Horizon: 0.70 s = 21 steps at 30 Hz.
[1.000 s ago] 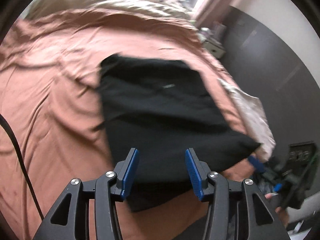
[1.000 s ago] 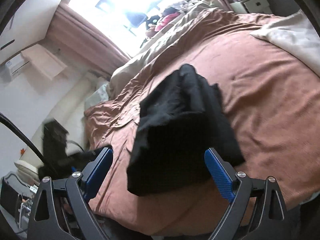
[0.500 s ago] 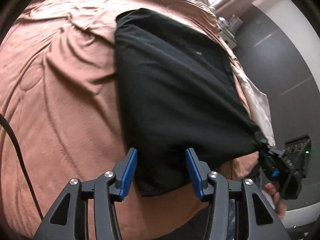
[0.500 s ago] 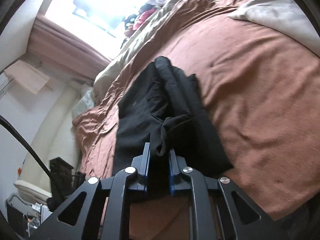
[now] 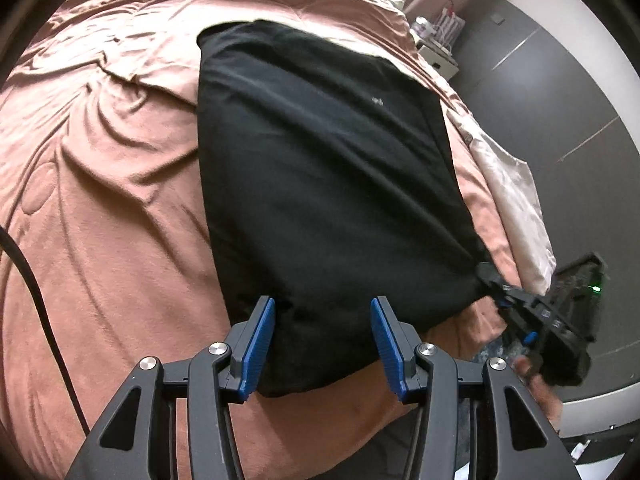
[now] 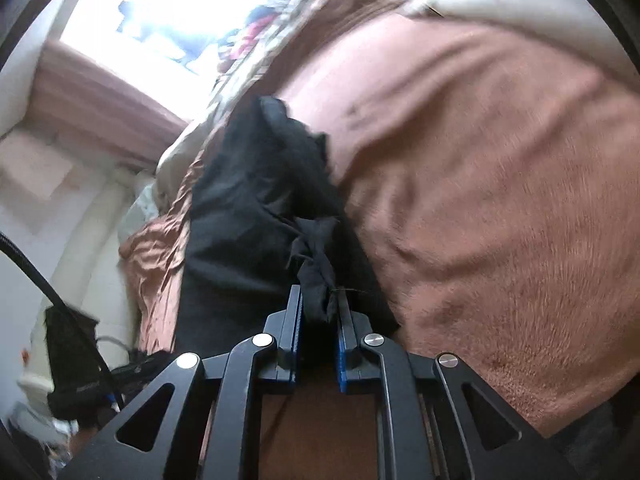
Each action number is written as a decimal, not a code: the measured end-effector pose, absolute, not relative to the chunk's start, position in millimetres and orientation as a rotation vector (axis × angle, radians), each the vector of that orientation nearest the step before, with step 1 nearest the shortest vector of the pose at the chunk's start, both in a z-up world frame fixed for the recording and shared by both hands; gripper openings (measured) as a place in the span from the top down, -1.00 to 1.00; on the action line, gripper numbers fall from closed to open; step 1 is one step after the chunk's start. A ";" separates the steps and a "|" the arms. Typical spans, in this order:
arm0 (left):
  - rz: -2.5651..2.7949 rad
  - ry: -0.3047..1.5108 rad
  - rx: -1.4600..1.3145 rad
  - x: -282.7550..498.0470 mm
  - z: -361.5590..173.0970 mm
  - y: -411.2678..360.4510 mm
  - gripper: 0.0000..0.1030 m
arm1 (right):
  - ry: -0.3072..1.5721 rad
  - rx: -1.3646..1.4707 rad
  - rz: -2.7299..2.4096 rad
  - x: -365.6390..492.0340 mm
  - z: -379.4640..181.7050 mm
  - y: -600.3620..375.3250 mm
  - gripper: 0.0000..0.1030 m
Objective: Fold large clothes
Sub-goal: 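Fold the shirt edge with the right tool while the left tool holds the shirt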
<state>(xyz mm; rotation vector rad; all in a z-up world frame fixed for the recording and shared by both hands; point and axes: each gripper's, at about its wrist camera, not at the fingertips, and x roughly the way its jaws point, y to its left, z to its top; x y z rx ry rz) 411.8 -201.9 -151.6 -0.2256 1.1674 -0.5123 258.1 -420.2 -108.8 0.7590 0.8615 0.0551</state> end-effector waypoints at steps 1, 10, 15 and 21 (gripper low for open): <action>-0.511 1.158 -0.237 412.6 -149.2 -198.3 0.02 | 0.857 0.744 0.071 257.3 -104.4 -419.4 0.79; -0.464 1.122 -0.330 409.6 -149.3 -164.6 -0.09 | 0.882 0.608 0.102 270.9 -75.6 -406.4 -0.75; -0.463 1.186 -0.382 406.4 -174.9 -160.3 -0.09 | 0.959 0.591 0.098 297.5 -95.5 -402.7 -0.75; -0.499 1.252 -0.483 405.6 -203.2 -163.0 -0.29 | 1.012 0.741 0.106 310.5 -134.3 -412.0 -0.10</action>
